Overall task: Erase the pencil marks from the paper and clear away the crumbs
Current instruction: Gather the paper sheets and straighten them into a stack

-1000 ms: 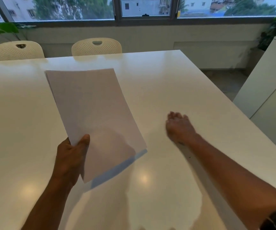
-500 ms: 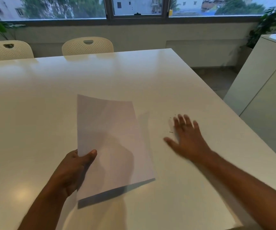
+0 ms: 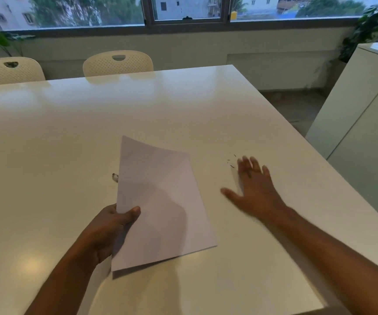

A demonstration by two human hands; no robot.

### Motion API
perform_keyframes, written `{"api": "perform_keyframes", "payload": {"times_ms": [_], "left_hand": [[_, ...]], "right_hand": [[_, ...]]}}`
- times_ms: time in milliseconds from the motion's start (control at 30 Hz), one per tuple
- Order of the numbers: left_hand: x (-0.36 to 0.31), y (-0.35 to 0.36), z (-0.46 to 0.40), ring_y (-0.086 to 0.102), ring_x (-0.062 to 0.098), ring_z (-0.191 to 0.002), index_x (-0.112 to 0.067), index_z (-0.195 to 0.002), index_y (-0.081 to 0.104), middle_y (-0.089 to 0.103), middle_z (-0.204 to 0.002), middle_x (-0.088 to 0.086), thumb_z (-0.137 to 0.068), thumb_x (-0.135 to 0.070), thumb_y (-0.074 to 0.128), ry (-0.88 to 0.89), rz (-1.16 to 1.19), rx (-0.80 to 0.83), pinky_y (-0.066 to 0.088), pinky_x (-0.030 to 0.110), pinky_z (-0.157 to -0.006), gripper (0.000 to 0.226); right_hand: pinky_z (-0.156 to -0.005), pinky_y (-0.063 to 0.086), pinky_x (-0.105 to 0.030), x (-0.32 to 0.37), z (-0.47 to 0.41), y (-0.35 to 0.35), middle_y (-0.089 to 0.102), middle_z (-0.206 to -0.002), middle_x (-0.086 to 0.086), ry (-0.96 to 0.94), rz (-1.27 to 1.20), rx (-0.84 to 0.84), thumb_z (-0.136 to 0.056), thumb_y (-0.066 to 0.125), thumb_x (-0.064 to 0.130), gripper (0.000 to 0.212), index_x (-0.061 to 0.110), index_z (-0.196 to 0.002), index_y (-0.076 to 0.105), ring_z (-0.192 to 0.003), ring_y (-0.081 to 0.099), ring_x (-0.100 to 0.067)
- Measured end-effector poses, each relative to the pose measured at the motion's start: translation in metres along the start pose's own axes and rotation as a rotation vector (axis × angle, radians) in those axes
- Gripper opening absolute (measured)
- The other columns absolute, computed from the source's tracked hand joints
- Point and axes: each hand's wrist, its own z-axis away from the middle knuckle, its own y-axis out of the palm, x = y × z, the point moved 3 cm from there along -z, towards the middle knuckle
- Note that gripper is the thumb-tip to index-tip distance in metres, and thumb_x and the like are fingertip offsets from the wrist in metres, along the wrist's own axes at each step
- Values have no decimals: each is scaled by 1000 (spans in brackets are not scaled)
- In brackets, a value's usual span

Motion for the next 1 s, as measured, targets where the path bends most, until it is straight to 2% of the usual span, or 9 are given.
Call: {"api": "perform_keyframes", "payload": {"times_ms": [133, 233, 333, 433, 600, 700, 800, 933, 1000], "left_hand": [[-8, 8, -2, 66, 47, -103, 4, -124, 59, 71, -110, 26, -93, -15, 66, 19, -52, 13, 47, 62, -100, 37], [-12, 10, -6, 66, 47, -103, 4, -121, 61, 71, -109, 26, -92, -14, 67, 11, -58, 7, 47, 62, -100, 35], [-13, 10, -9, 67, 47, -102, 4, -120, 62, 72, -107, 25, -90, -15, 69, -1, -65, 11, 47, 62, -100, 36], [-15, 14, -11, 66, 45, -101, 8, -121, 59, 70, -110, 27, -95, -7, 62, -18, -42, 7, 48, 57, -97, 30], [-20, 23, -8, 65, 39, -92, 11, -119, 57, 69, -104, 25, -99, -1, 52, -20, -15, 25, 51, 47, -80, 23], [-20, 18, -13, 61, 45, -111, 12, -131, 52, 63, -122, 26, -100, -1, 50, -4, -45, -2, 46, 56, -99, 33], [-21, 9, -18, 63, 43, -107, 6, -128, 55, 65, -121, 23, -101, -9, 55, 8, -184, -70, 48, 56, -99, 30], [-24, -3, -24, 68, 36, -94, -8, -123, 56, 69, -106, 18, -96, -19, 66, 64, -422, -208, 56, 52, -87, 31], [-24, -4, -25, 68, 33, -90, -11, -120, 56, 70, -101, 15, -94, -15, 68, 74, -510, -233, 58, 50, -83, 29]], "right_hand": [[-121, 9, -48, -36, -32, -8, 17, -163, -16, 208, -158, -49, -88, 25, 63, 92, 1, -155, 15, -151, 7, -29], [-121, 9, -46, -14, -1, -18, 14, -164, -14, 89, -212, -70, -87, 29, 68, 96, 2, -155, 12, -152, 5, -28], [-122, 0, -47, 21, 46, -12, -4, -165, -5, -125, -112, 11, -83, 23, 81, 105, 9, -157, 1, -152, -11, -23], [-122, -3, -45, 0, 27, -1, -4, -166, -8, -35, -37, 12, -82, 15, 82, 105, 10, -157, -1, -151, -12, -23], [-122, 10, -45, -47, -12, -12, 20, -162, -17, 230, -303, -129, -93, 41, 59, 89, -1, -154, 18, -151, 8, -30], [-122, 14, -42, -48, -4, -14, 22, -162, -13, 236, -447, -217, -99, 49, 44, 75, 2, -154, 20, -151, 8, -24], [-121, 14, -35, -46, 4, -20, 24, -161, -11, 260, -512, -242, -101, 50, 36, 67, 4, -154, 24, -151, 13, -21], [-111, 33, -40, -4, 15, -30, 53, -138, -27, 15, -427, -285, -96, 45, 33, 58, -9, -134, 51, -131, 49, -39], [-114, 29, -43, 32, 25, -21, 49, -145, -22, -203, -291, -155, -95, 28, 42, 67, -5, -138, 50, -136, 45, -36]]}}
